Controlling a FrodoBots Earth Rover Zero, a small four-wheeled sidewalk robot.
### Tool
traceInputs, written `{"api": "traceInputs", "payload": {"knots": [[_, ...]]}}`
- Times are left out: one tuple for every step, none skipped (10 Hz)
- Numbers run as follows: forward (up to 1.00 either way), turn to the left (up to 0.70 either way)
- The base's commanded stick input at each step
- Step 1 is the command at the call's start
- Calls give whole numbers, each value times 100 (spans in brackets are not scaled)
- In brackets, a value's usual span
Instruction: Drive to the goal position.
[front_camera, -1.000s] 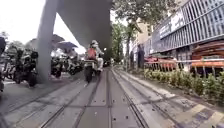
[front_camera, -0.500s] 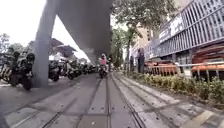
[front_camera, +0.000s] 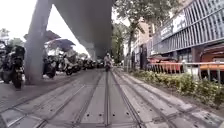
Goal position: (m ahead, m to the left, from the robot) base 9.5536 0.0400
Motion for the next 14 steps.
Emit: {"api": "traceInputs", "payload": {"knots": [[45, 0], [45, 0], [45, 0], [45, 0], [45, 0], [45, 0], [45, 0], [45, 0], [45, 0], [45, 0], [45, 0], [45, 0], [45, 0], [45, 0]]}}
